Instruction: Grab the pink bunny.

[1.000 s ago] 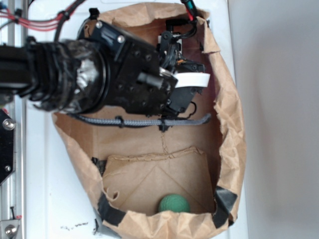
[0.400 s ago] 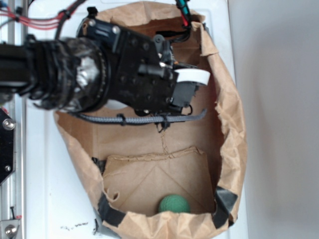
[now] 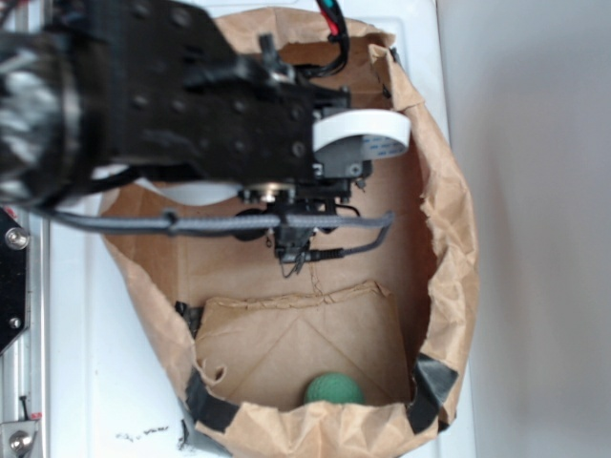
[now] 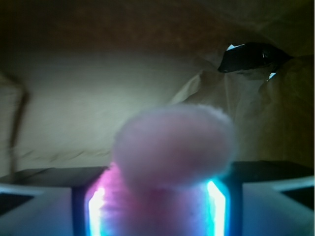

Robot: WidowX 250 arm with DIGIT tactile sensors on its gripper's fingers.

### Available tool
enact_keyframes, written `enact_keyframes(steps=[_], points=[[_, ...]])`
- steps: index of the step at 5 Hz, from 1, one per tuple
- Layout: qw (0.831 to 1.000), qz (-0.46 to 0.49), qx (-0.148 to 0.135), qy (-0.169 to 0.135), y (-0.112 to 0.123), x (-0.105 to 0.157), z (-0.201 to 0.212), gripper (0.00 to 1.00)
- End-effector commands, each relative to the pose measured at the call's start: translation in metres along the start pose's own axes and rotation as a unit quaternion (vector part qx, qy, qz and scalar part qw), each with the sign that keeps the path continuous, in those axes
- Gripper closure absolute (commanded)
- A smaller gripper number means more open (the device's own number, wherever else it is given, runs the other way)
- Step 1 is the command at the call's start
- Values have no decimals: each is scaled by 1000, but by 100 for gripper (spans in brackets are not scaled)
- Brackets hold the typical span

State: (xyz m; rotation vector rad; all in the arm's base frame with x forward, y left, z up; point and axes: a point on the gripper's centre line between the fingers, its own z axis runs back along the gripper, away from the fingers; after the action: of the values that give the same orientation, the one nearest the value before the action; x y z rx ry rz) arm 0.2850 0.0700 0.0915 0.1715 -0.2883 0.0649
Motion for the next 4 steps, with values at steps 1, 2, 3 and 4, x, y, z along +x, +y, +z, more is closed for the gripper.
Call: enact_keyframes(steps=[1,2,3,4], points=[[998,23,-46,-21,7,20,62,100],[997,38,-68,2,4,24,80,100],[996,39,-82,18,-1,27,94,100],[995,30,-97,20,-4,26,100,100]])
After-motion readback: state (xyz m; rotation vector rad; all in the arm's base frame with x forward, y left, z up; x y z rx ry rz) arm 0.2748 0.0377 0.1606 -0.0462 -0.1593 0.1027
